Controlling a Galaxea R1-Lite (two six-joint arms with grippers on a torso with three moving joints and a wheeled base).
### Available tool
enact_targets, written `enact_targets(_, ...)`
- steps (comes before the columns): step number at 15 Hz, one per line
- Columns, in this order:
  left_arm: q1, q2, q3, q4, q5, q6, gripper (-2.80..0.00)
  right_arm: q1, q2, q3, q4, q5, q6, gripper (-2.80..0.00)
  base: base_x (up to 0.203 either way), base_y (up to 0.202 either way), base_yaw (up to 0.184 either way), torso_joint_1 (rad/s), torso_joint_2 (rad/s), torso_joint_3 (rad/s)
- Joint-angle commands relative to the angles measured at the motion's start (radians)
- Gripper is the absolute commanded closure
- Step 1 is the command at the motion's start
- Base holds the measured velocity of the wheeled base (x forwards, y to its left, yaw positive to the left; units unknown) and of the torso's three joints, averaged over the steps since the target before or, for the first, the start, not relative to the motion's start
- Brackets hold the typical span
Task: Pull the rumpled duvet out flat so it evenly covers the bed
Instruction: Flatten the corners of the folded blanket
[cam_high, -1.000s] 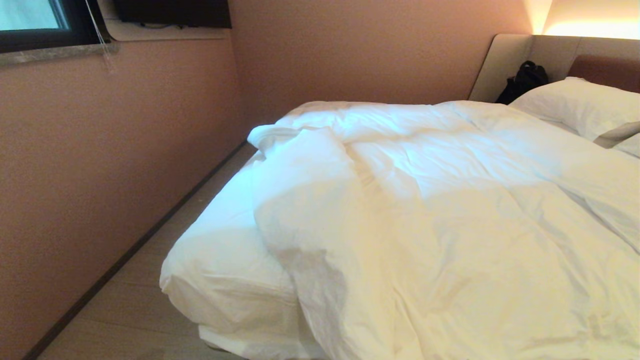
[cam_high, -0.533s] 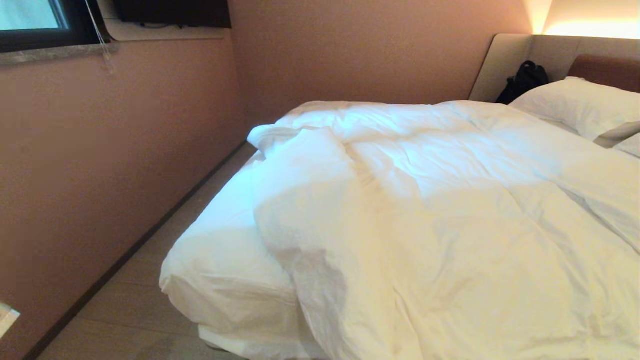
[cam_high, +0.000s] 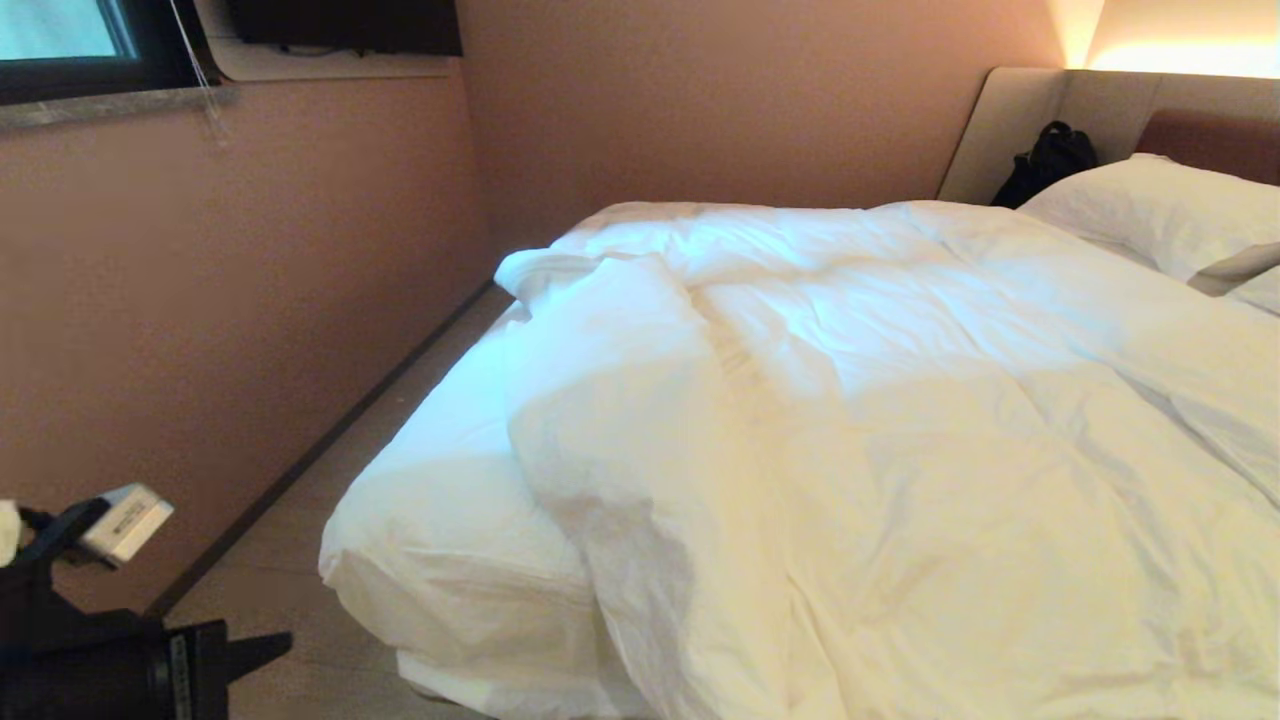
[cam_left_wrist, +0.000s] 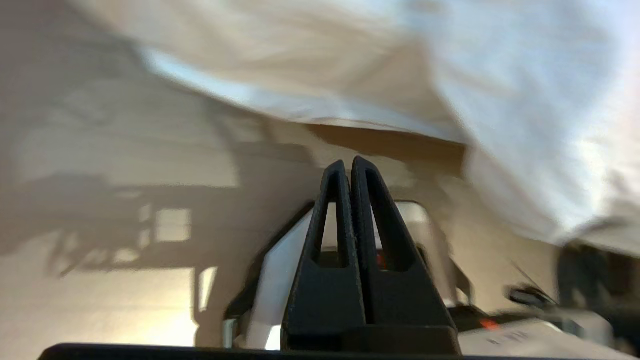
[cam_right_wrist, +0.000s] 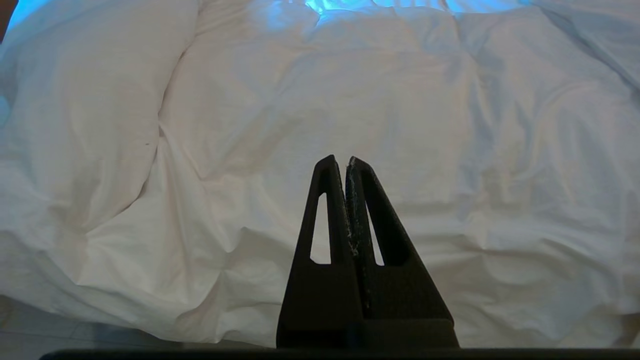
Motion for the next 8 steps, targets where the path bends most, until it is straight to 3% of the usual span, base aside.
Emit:
enact_targets(1,-0.065,0.061,-0.072,-0.002,-0.019,-0.025,0.0,0.0,0.0,0.0,0.001,0.0,0.0,0.0,0.0,0.0,0.0,0.0,0.0,0.0)
enact_targets(4,-0.172,0.066,-0.221,-0.002,-0.01,-0.101,0.0,0.0,0.0,-0.001,0.001,0.0,0.0,0.0,0.0,0.0,0.0,0.0,0.0,0.0)
enact_targets(8,-0.206,0.175,-0.405,0.051,0.014,-0.114,0.0,0.0,0.0,-0.001,0.001,0.0,0.0,0.0,0.0,0.0,0.0,0.0,0.0,0.0)
